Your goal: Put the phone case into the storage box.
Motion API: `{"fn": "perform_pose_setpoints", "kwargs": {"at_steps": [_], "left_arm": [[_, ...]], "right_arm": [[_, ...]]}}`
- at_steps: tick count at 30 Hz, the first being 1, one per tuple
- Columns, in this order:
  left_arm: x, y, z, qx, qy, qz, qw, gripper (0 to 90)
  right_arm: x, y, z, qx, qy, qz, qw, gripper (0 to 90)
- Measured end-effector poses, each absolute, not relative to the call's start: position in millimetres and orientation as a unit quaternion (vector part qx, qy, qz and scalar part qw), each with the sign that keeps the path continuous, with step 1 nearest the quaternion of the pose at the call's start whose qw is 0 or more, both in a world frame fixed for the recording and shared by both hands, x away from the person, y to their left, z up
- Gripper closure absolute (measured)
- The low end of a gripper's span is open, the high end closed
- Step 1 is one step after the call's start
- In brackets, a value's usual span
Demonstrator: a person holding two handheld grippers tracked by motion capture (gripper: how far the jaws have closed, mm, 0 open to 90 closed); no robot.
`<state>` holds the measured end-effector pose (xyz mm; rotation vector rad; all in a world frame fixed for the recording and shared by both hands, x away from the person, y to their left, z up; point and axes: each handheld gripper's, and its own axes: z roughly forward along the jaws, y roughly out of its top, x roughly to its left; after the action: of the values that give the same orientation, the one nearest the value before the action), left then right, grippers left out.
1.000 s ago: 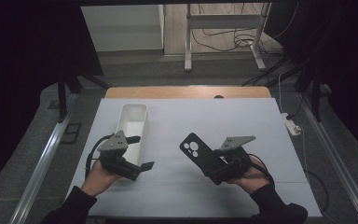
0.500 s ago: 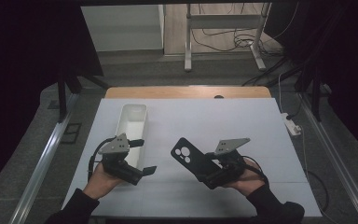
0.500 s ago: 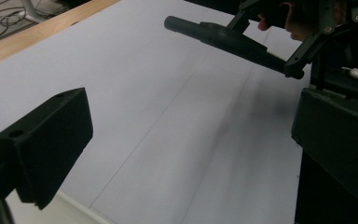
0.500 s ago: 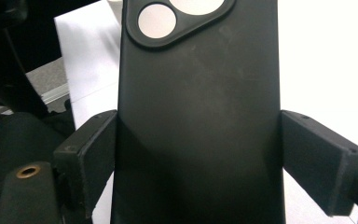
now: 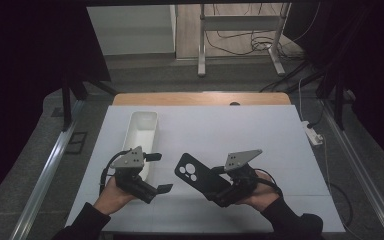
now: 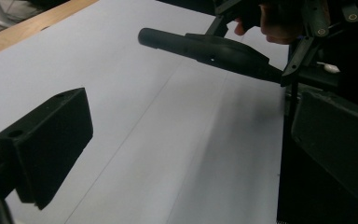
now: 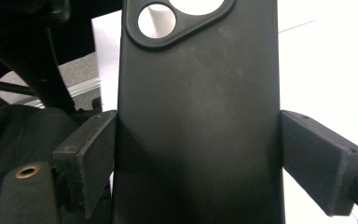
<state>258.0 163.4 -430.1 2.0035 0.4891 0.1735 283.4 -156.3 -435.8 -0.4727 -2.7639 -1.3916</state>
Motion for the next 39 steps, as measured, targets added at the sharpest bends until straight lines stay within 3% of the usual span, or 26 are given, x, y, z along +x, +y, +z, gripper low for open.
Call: {"fn": "perform_pose_setpoints", "kwargs": {"at_steps": [28, 39], "left_arm": [[265.9, 143.0, -433.2, 0.829, 0.127, 0.004, 0.544, 0.0], [265.3, 142.8, -434.4, 0.825, 0.105, -0.021, 0.555, 5.9]], "right_arm": [[276.2, -137.7, -433.2, -0.084, -0.878, -0.470, 0.046, 14.6], [274.2, -136.3, -433.4, -0.065, -0.876, -0.474, 0.054, 14.6]]}}
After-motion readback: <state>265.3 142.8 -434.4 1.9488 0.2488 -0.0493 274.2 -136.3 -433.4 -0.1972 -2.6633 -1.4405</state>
